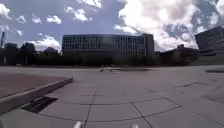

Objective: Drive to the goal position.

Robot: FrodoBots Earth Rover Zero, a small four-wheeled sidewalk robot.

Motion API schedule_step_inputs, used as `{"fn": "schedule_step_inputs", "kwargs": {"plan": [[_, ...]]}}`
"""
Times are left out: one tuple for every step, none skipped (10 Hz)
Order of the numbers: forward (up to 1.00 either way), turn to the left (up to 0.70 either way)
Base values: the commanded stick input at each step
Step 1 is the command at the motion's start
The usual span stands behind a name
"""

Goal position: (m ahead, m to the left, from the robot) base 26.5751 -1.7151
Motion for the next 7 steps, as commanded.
{"fn": "schedule_step_inputs", "kwargs": {"plan": [[0.06, 0.00], [0.06, 0.00], [0.06, 0.00], [0.06, 0.00], [0.05, 0.00], [0.05, 0.00], [0.05, 0.00]]}}
